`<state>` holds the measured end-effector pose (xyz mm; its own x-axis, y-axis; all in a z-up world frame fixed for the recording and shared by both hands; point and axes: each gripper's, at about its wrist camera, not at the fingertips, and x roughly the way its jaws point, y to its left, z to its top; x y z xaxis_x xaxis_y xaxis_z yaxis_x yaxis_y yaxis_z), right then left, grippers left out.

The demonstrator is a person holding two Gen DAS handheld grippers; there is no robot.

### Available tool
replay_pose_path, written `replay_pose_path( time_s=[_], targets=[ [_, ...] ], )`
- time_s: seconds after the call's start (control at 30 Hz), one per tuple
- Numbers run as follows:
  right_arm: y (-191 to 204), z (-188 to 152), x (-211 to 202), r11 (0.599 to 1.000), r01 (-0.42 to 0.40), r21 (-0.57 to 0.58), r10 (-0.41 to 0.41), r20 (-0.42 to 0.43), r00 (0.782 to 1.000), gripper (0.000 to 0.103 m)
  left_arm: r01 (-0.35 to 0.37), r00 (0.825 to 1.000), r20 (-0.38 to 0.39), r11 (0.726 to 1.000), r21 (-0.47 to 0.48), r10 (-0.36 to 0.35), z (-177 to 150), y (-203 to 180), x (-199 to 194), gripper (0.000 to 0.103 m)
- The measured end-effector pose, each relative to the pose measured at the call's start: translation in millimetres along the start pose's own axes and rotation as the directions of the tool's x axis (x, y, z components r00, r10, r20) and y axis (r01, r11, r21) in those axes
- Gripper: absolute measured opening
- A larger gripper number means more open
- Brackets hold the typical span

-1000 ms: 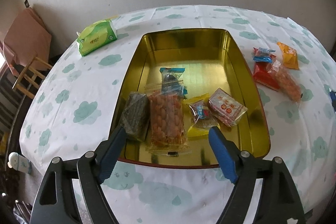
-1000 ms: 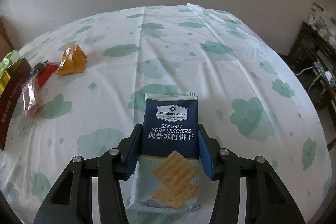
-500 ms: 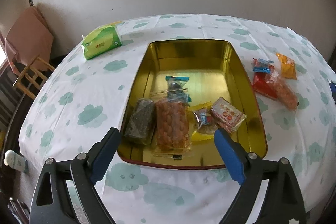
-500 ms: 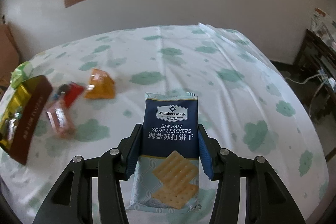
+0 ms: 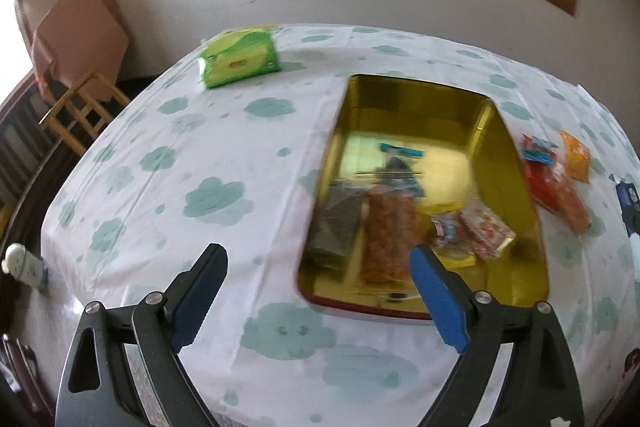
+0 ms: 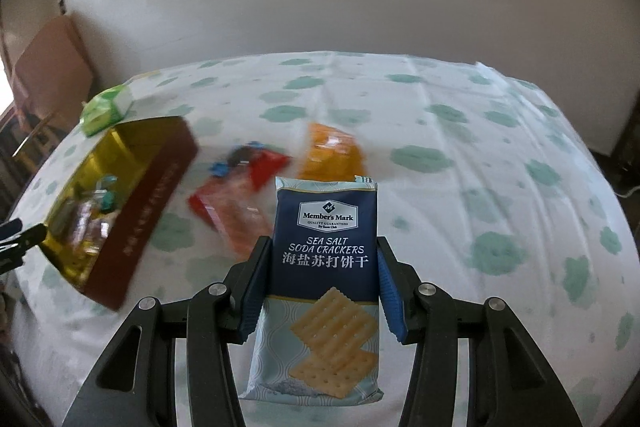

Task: Organize snacks
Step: 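Carry the soda cracker pack into the tin box and open the right gripper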

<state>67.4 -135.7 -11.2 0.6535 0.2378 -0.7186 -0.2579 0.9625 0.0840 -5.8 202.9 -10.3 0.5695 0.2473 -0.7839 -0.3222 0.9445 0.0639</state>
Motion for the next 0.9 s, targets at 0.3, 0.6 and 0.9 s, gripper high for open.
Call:
replay_pose_path(
  time_s=[0.3, 0.6, 0.9],
  targets=[
    [85, 24, 7, 0.984, -0.145, -0.107, 0.146, 0.003, 0.989, 0.050, -0.041, 0.999, -0.016, 0.997, -0.071, 0.040, -3, 34, 2, 0.091],
    [153, 33, 25, 0.960, -0.221, -0.174, 0.219, -0.029, 0.975, 0.050, -0.098, 0.995, -0.039, 0.990, -0.105, 0.094, -8, 61, 1, 0.091],
    [188, 34, 43, 0.943, -0.250, -0.222, 0.238, -0.078, 0.968, 0.051, -0.132, 0.990, -0.066, 0.980, -0.147, 0.124, -12, 80, 4, 0.091]
  ],
)
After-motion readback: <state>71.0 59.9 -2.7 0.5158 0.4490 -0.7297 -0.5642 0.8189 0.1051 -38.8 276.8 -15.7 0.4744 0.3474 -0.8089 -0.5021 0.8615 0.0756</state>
